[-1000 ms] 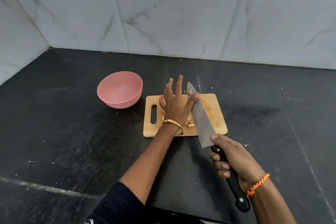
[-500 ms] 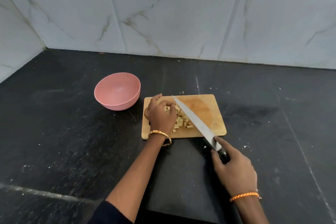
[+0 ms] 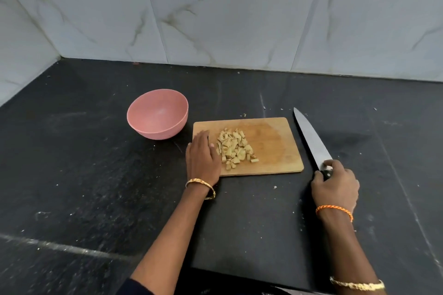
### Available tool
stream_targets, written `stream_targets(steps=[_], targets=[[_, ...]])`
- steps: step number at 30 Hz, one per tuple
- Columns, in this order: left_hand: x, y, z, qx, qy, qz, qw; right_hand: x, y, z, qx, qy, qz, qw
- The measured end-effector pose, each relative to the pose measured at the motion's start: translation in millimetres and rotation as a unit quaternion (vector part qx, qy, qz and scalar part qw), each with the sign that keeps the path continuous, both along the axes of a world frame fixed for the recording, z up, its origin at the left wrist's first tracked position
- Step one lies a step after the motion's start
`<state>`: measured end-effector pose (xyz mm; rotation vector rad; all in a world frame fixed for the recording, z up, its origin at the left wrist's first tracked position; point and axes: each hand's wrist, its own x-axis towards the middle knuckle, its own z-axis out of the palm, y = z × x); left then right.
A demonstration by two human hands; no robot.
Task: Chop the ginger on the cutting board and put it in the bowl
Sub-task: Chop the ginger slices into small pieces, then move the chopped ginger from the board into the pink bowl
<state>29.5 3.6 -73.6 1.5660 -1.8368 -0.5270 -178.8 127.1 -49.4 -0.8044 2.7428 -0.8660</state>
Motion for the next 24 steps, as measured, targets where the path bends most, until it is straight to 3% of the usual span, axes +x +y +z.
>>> stream_targets(steps=[3,7,14,24], targets=[[1,1,-5,0.005,-0.105,-0.027,0.994,5,-5,0,0.009,0.009,-0.022,1.000],[10,-5,-6,0.015,-0.130,-0.073,0.989,35,-30,8,-0.026,0.072,0.012,0.997],[19,-18,-5,0.015,-0.163,-0.114,0.980,38,-54,14,0.135,0.019,0.035,0.990],[18,-18,-5,-0.001,-0.177,-0.120,0.977,16,-23,-4,0.057,0.034,0.010,0.998]])
